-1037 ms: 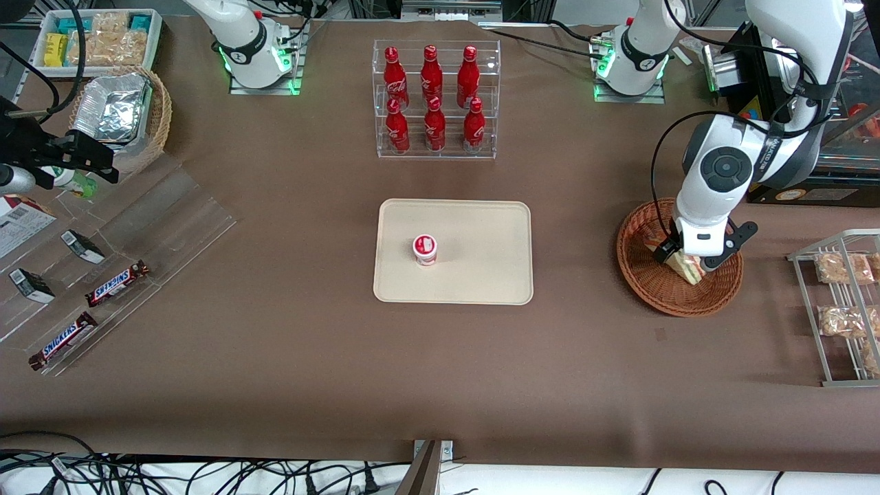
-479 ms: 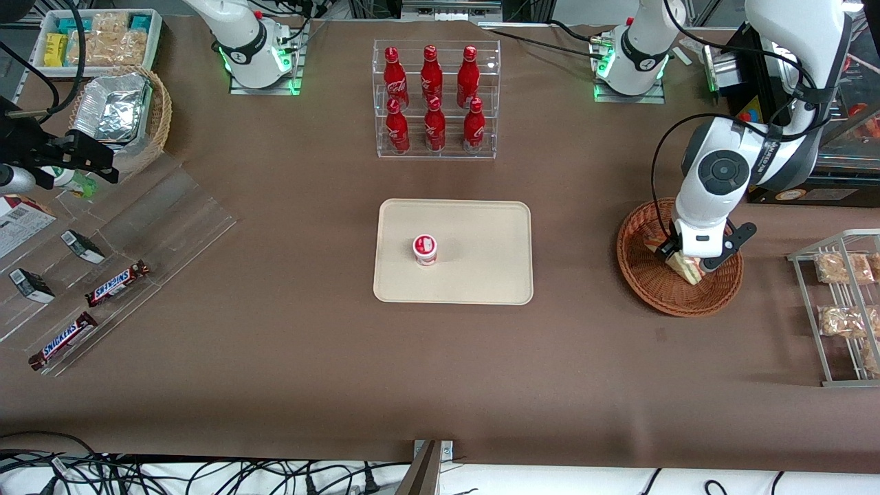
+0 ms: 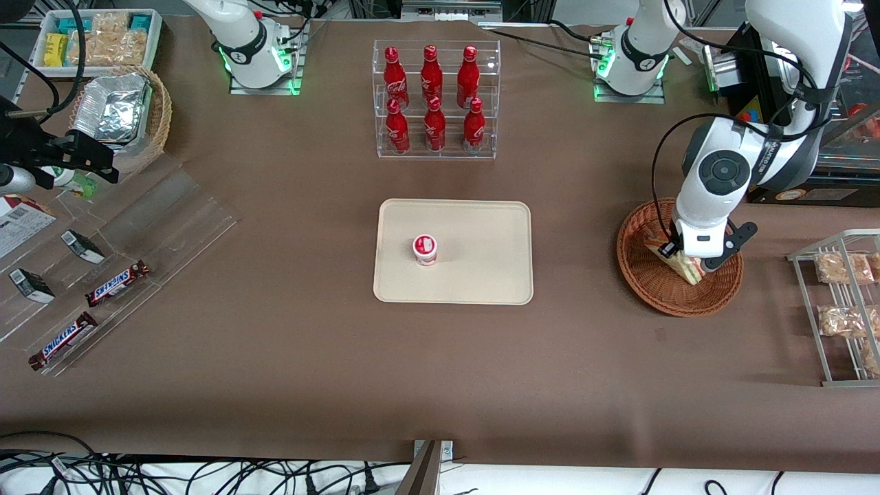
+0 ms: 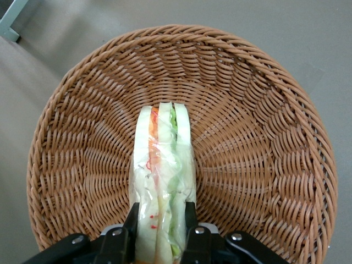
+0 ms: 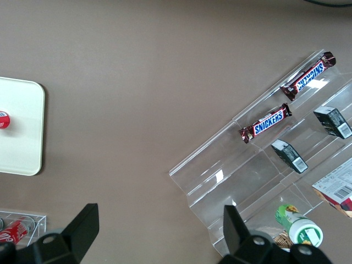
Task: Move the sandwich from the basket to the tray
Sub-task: 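Lift the sandwich and carry it over the cream tray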
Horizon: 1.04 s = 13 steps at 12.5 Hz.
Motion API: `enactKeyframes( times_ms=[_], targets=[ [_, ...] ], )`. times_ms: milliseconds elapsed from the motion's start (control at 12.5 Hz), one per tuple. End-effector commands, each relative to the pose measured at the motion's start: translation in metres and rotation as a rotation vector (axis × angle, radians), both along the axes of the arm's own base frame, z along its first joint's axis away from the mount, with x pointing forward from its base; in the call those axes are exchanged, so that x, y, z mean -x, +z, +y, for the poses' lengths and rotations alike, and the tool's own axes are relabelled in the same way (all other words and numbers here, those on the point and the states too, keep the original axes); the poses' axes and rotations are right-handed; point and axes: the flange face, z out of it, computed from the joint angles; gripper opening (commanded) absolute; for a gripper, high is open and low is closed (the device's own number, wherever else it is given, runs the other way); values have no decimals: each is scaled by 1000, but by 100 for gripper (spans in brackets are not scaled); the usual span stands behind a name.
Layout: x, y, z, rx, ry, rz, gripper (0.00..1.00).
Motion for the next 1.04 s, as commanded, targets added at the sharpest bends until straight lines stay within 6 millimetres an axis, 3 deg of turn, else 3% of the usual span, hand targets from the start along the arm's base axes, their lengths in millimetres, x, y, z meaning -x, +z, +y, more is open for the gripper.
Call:
enactKeyframes(
  times_ms=[0, 399, 479, 798, 957],
  targets=[
    [-9, 11, 2, -23, -6, -24, 35],
    [-25, 41, -3, -58, -25, 33, 35],
    [-29, 51, -16, -47, -38, 48, 35],
    [-58, 141, -71, 127, -92, 121, 34],
    [-61, 172, -108, 235, -147, 110, 34]
  ],
)
